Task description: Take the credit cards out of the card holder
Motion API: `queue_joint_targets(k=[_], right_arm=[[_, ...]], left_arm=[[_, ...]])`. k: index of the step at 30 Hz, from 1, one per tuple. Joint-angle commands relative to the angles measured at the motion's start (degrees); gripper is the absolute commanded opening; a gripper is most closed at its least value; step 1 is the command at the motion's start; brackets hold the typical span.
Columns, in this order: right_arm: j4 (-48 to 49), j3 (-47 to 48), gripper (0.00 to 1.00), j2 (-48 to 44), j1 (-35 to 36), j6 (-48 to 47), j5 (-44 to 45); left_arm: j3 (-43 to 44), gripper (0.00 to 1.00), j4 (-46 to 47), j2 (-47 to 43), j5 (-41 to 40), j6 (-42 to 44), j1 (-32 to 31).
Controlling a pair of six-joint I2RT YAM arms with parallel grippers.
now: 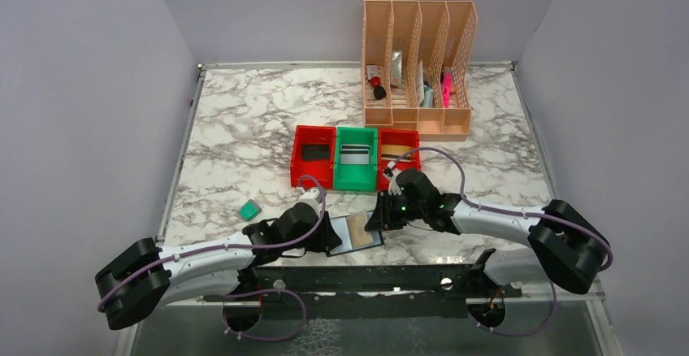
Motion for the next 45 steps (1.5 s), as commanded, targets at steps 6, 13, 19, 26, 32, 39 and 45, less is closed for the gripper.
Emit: queue_joint_targets(k=[6,13,19,26,32,39,45], right_arm=[[-0.29,2.55,0.27,-1.74,1.93,0.01,-3.42],[3.43,3.42,0.27,-1.15,4.52,1.04,-5.09],[4.94,5.35,0.29,2.22,6.36,1.03,-5.24],[7.01,7.34,0.31,6.37,8.05,1.19,-6.23],[7.39,8.44,0.34,9.08,8.63,0.10,-7.63],[9.15,7.99,0.40,9.17,9.00,-1.12,-10.29],[10.81,8.15,0.44,7.58,9.20,-1.15,-11.16]], left_arm=[[-1.64,0.31,-2.04,0.00,-1.08,0.23,-0.25],[-1.74,0.30,-2.26,-2.54,-1.13,0.23,-0.24],[-0.77,0.29,-5.96,-5.94,-3.05,0.19,-0.30],[1.25,0.29,-16.17,-15.02,-9.38,-1.42,-0.29],[2.96,0.33,-24.24,-23.32,-13.87,-3.30,-0.25],[4.14,0.38,-25.80,-26.41,-14.39,-3.17,-0.32],[6.05,0.42,-25.83,-24.06,-13.50,-2.02,-0.30]])
